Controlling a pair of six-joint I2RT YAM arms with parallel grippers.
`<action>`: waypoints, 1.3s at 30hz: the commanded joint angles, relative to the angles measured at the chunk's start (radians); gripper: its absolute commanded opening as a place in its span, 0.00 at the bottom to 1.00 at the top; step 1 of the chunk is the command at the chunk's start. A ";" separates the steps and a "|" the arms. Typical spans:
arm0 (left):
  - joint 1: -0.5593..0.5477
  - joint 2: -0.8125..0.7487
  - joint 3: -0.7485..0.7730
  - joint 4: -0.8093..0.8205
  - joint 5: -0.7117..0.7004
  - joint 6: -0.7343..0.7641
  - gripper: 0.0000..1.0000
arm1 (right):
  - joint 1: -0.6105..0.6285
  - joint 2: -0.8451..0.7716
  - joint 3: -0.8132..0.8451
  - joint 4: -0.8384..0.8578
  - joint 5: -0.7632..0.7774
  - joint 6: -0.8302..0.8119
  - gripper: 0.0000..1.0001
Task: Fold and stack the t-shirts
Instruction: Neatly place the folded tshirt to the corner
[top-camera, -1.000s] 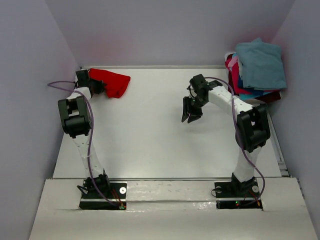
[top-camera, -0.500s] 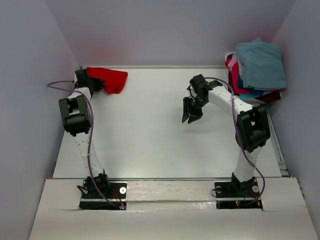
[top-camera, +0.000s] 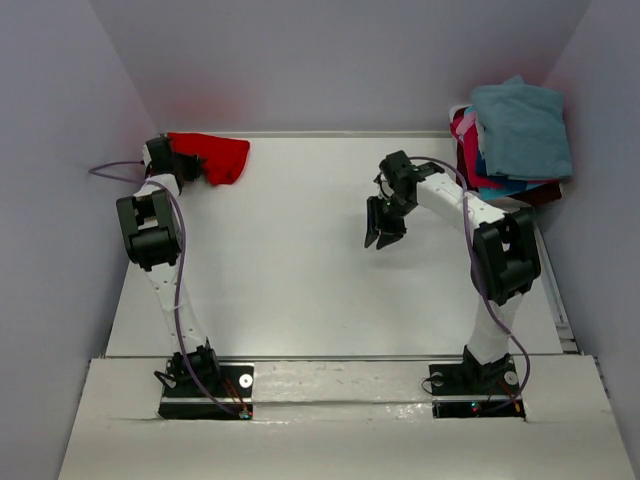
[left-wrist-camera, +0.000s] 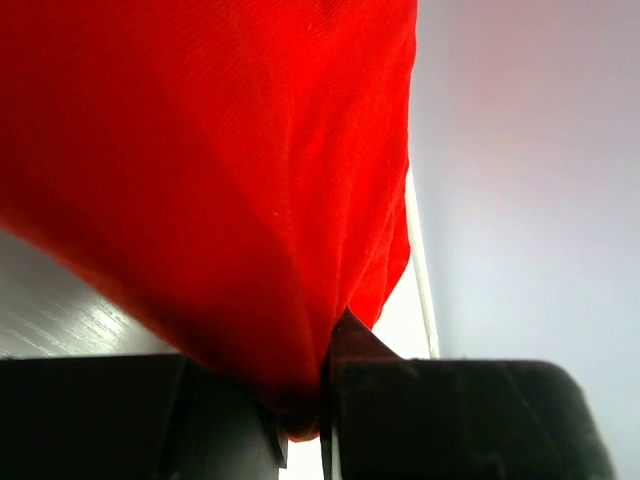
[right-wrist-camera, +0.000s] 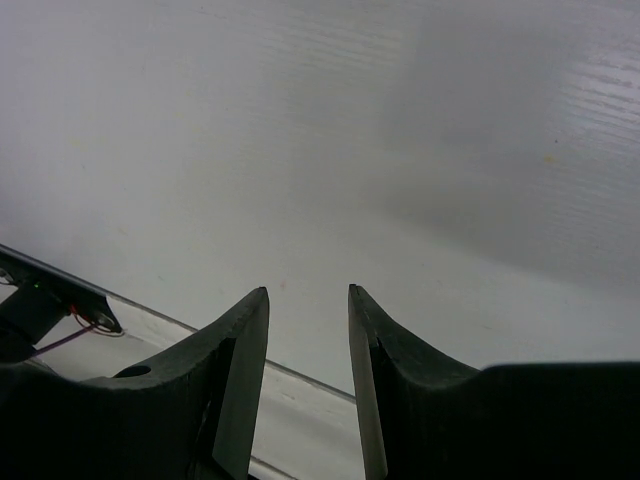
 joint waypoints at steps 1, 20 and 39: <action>0.026 0.004 0.050 0.051 -0.016 0.009 0.06 | -0.006 -0.053 -0.021 -0.006 0.000 -0.008 0.43; 0.026 -0.242 -0.192 -0.018 -0.057 0.094 0.99 | -0.006 -0.122 -0.159 0.138 -0.067 0.040 0.43; 0.026 -0.441 -0.124 -0.228 -0.036 0.344 0.99 | -0.006 -0.181 -0.283 0.272 -0.115 0.084 0.43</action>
